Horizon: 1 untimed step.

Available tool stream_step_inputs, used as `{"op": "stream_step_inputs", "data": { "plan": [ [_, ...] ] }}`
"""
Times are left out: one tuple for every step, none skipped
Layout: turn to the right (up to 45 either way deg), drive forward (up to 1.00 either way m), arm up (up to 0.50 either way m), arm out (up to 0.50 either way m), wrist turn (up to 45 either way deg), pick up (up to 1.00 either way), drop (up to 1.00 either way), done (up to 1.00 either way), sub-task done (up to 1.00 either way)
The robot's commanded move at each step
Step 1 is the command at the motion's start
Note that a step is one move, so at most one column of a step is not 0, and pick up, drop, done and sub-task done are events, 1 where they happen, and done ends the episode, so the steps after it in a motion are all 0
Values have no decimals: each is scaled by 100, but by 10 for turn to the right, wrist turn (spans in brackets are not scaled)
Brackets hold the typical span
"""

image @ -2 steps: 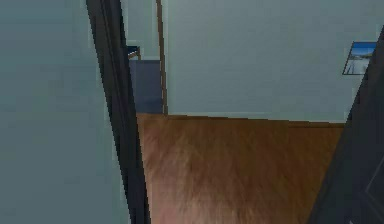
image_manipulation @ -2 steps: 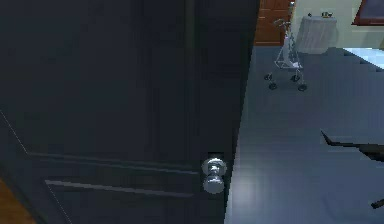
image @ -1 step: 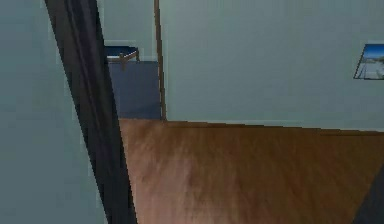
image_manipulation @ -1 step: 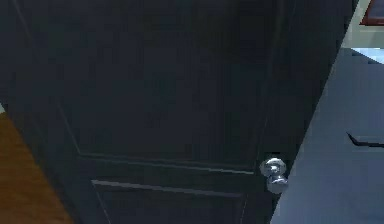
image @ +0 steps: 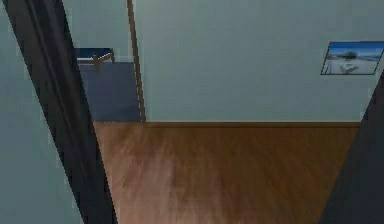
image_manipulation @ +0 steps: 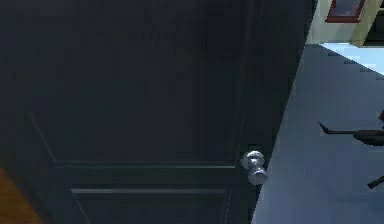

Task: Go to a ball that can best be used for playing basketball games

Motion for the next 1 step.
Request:
{"op": "stream_step_inputs", "data": {
  "plan": [
    [0, 75, 0, 0, 0, 0, 0, 0, 0]
  ]
}}
